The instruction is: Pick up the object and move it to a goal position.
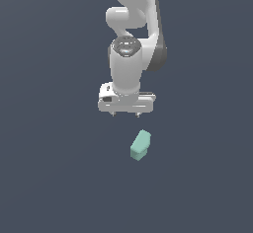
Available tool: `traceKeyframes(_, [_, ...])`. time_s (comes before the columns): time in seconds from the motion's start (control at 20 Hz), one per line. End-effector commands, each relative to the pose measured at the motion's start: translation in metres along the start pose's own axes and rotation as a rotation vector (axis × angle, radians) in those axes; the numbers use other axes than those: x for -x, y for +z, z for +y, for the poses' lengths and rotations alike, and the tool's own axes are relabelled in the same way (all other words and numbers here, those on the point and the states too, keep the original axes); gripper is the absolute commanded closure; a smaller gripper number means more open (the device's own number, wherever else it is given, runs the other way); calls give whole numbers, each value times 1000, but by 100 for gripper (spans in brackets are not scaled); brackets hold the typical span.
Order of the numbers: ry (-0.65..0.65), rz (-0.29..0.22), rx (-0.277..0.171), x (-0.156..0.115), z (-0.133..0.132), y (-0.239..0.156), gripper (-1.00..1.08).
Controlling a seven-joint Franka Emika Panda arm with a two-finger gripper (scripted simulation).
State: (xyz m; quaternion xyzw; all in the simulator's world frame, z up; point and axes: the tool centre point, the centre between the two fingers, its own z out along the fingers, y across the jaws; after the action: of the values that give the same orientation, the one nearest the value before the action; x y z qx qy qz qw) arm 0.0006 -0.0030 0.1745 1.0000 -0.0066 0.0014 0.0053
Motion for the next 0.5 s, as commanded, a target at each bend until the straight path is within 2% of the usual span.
traceKeyframes(0.0, [0, 0, 0, 0, 0, 0, -92])
traceKeyframes(0.45, [-50, 3, -5, -2, -14, 5, -92])
